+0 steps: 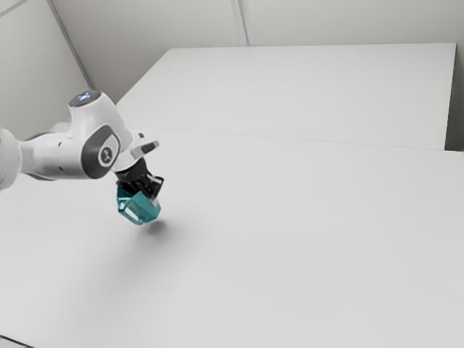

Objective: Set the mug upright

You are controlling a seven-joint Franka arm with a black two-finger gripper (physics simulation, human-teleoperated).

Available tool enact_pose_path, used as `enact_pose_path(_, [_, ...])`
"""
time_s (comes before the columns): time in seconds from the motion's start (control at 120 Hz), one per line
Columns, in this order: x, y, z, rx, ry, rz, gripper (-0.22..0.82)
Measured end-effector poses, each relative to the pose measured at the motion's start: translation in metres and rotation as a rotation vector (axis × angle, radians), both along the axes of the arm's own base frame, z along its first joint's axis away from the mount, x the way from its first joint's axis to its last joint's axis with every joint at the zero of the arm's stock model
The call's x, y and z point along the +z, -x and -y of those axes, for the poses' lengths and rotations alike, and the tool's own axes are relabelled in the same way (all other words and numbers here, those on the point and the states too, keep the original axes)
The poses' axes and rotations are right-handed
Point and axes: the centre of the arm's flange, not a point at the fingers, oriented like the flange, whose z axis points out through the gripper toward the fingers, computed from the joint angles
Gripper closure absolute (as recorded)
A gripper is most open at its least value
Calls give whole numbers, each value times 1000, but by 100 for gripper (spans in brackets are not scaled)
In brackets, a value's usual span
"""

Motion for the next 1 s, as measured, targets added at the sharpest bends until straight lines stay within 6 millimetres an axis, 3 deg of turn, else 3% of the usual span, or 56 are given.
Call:
enact_pose_path(0.508, [-41,-10,3,248,37,-33,78])
enact_pose_path(0.767, [-47,-12,3,316,46,-29,78])
enact_pose_path(1.0, [-47,-12,3,348,56,-27,30])
